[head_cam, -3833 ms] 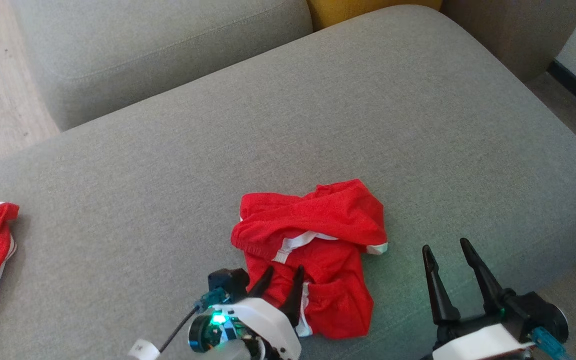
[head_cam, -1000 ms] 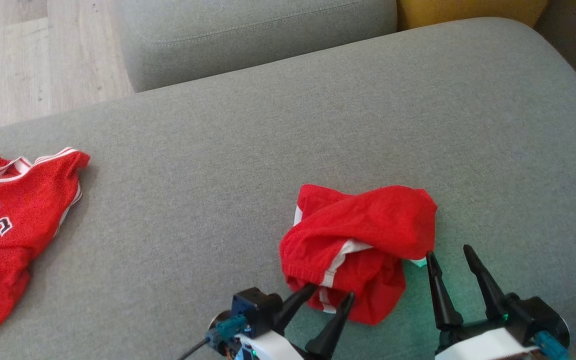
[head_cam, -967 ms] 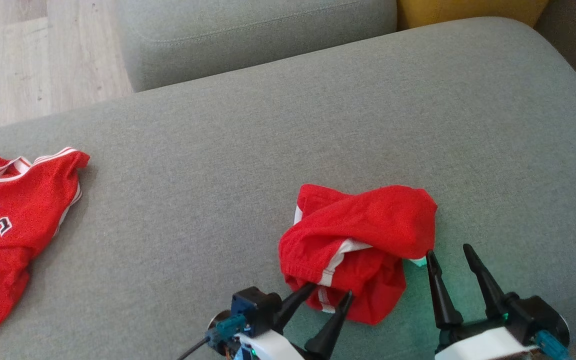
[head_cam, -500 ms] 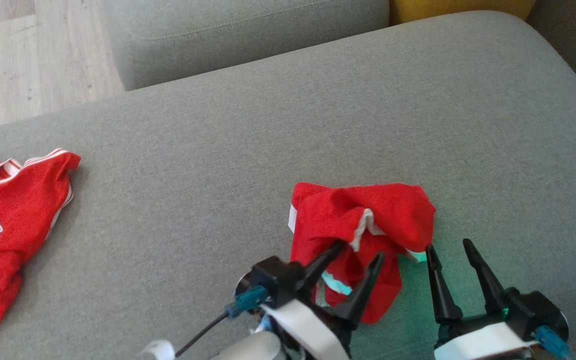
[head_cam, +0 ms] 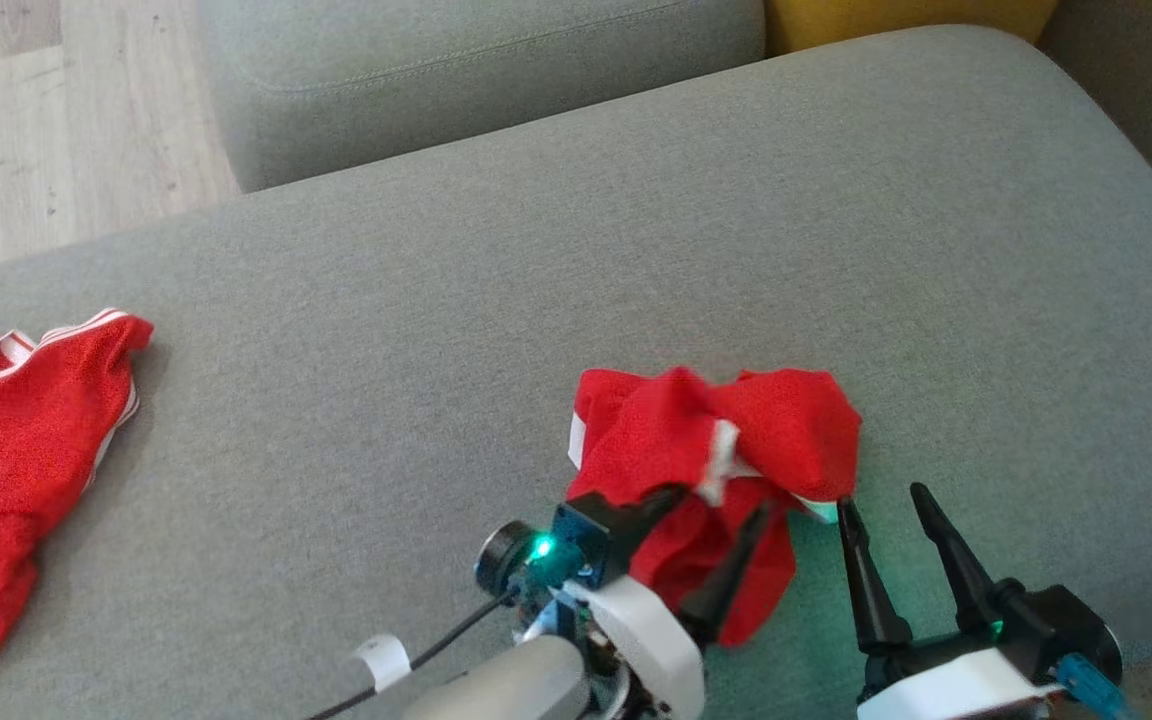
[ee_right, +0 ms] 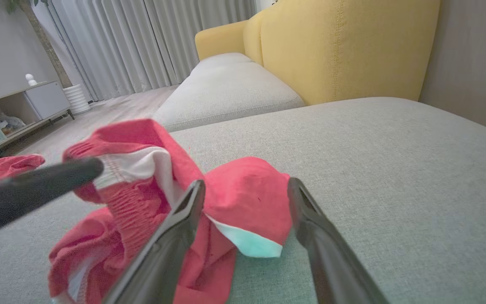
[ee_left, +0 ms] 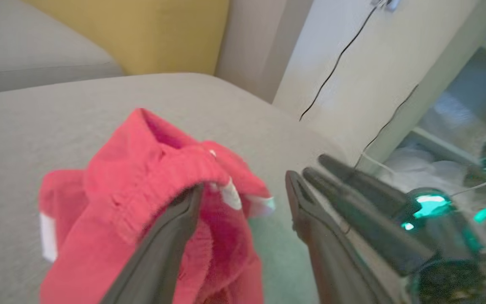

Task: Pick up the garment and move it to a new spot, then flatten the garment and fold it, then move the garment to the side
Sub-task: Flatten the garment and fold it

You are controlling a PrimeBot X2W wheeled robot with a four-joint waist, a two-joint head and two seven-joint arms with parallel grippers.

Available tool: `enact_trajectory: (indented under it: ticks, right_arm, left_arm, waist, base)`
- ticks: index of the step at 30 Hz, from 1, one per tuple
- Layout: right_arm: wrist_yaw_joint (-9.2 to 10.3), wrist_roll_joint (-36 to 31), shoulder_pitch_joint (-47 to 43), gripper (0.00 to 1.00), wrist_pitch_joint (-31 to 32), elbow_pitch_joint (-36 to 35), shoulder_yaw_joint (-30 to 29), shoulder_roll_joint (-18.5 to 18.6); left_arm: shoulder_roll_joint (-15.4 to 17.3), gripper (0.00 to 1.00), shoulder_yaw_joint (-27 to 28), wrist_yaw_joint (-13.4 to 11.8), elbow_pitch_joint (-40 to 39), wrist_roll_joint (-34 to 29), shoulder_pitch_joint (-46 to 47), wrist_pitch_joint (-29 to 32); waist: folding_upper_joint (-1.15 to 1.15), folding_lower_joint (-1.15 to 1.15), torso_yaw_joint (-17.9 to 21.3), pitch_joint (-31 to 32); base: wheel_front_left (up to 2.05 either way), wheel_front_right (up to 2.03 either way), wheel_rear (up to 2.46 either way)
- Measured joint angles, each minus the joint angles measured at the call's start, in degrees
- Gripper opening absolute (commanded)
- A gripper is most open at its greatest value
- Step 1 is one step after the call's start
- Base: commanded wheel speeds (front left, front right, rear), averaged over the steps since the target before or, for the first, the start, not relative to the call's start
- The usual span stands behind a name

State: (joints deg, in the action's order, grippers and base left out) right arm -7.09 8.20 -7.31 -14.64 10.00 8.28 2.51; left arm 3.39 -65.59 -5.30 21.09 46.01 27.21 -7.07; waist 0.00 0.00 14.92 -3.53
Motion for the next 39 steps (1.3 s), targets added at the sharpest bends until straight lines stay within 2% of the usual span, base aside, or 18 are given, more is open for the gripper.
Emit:
enact_trajectory:
  ticks: [1, 2, 4, 5, 8, 15, 19, 20, 22, 23, 25, 26, 27, 28, 29, 33, 36, 39]
  right_arm:
    - [0.00, 0.20, 0.00, 1.00, 0.00, 0.00, 0.14, 0.00]
    - [0.00, 0.37, 0.00, 1.00, 0.00, 0.01, 0.22, 0.00]
    - [0.00, 0.40, 0.00, 1.00, 0.00, 0.01, 0.19, 0.00]
    - [0.00, 0.40, 0.00, 1.00, 0.00, 0.01, 0.19, 0.00]
    - [0.00, 0.40, -0.01, 1.00, 0.00, 0.02, 0.11, 0.00]
    - [0.00, 0.40, -0.10, 1.00, 0.00, 0.11, -0.27, 0.00]
    - [0.00, 0.40, -0.29, 1.00, 0.00, 0.41, -0.22, 0.00]
    - [0.00, 0.38, -0.29, 1.00, 0.00, 0.41, -0.20, 0.00]
    - [0.00, 0.38, -0.29, 1.00, 0.00, 0.47, -0.15, 0.00]
    - [0.00, 0.38, -0.29, 1.00, 0.00, 0.56, -0.13, 0.00]
    - [0.00, 0.37, -0.29, 1.00, 0.00, 0.66, -0.11, 0.00]
    - [0.00, 0.37, -0.29, 1.00, 0.00, 0.66, -0.11, 0.00]
    - [0.00, 0.37, -0.28, 1.00, 0.00, 0.66, -0.09, 0.00]
    - [0.00, 0.36, -0.28, 1.00, 0.00, 0.66, -0.09, 0.00]
    - [0.00, 0.36, -0.28, 1.00, 0.00, 0.66, -0.08, 0.00]
    - [0.00, 0.37, -0.27, 1.00, 0.00, 0.82, -0.10, 0.00]
    - [0.00, 0.69, -0.31, 1.00, 0.00, 2.46, -0.09, 0.00]
    - [0.00, 0.08, -0.34, 1.00, 0.01, 6.54, -0.42, 0.00]
  left_arm:
    - [0.02, 1.00, -0.02, -0.58, 1.58, 0.01, 0.01, 0.07]
    - [0.02, 0.95, -0.11, -0.77, 2.99, 0.30, 0.01, 0.52]
    - [0.01, 0.68, -0.70, -0.78, 4.91, 1.11, 0.01, 0.78]
    - [-0.01, 0.47, -1.10, -0.81, 5.64, 1.08, 0.01, 0.76]
    - [-0.05, 0.29, -1.45, -0.76, 6.60, 1.77, 0.01, -0.04]
    - [-0.11, 0.29, -1.45, -0.85, 5.59, 4.22, 0.01, -3.45]
    - [-0.12, 0.38, -1.20, -1.58, 5.39, 5.48, 0.01, -4.35]
    - [-0.12, 0.36, -1.20, -1.58, 5.48, 5.53, 0.01, -4.36]
    - [-0.12, 0.18, -1.07, -1.58, 5.67, 6.21, 0.01, -4.63]
    - [-0.12, 0.18, -1.01, -1.58, 5.72, 6.59, 0.01, -4.77]
    - [-0.12, 0.41, -0.85, -1.58, 5.72, 7.59, 0.01, -5.11]
    - [-0.12, 0.48, -0.86, -1.57, 5.72, 7.92, 0.01, -5.11]
    - [-0.12, 0.47, -0.86, -1.56, 5.72, 8.26, 0.01, -5.12]
    - [-0.12, 0.15, -0.88, -1.47, 5.80, 8.53, 0.01, -5.12]
    - [-0.12, 0.00, -0.94, -1.20, 6.00, 8.70, 0.01, -5.11]
    - [-0.13, 0.00, -0.42, -1.43, 6.44, 9.11, 0.01, -6.00]
    - [0.22, 0.00, 1.22, -3.31, 6.09, 5.98, 0.61, -6.73]
    - [2.55, 0.00, 2.78, -4.37, 4.14, 3.77, 0.94, -6.99]
  waist:
    - [0.00, 0.00, 0.13, 0.02]
    - [0.00, 0.00, 0.24, 0.05]
    - [0.00, 0.00, 0.33, 0.08]
    - [0.00, 0.00, 0.32, 0.09]
    - [0.00, 0.00, 0.20, 0.15]
    - [0.00, 0.00, -0.79, 0.74]
    - [0.00, 0.00, -1.68, 1.26]
    - [0.00, 0.00, -1.80, 1.33]
    - [0.00, 0.00, -1.95, 1.43]
    - [0.00, 0.00, -1.99, 1.47]
    - [0.00, 0.00, -2.05, 1.43]
    - [0.00, 0.00, -2.08, 1.38]
    - [0.00, 0.00, -2.08, 1.32]
    - [0.00, 0.00, -2.08, 1.28]
    - [0.00, 0.00, -2.07, 1.23]
    - [0.00, 0.00, -2.06, 1.19]
    - [0.00, 0.00, -2.49, 1.30]
    - [0.00, 0.00, -3.47, 1.46]
  base:
    - [0.00, 0.00, 0.00]
    - [0.00, 0.00, 0.00]
    - [0.00, 0.00, 0.00]
    - [0.00, 0.00, 0.00]
    - [0.00, 0.00, 0.00]
    - [0.00, 0.00, 0.00]
    - [0.00, 0.00, 0.00]
    - [0.00, 0.00, 0.00]
    - [0.00, 0.00, 0.00]
    - [0.00, 0.00, 0.00]
    - [0.00, 0.00, 0.00]
    - [0.00, 0.00, 0.00]
    - [0.00, 0.00, 0.00]
    - [0.00, 0.00, 0.00]
    - [0.00, 0.00, 0.00]
    - [0.00, 0.00, 0.00]
    - [0.00, 0.00, 0.00]
    - [0.00, 0.00, 0.00]
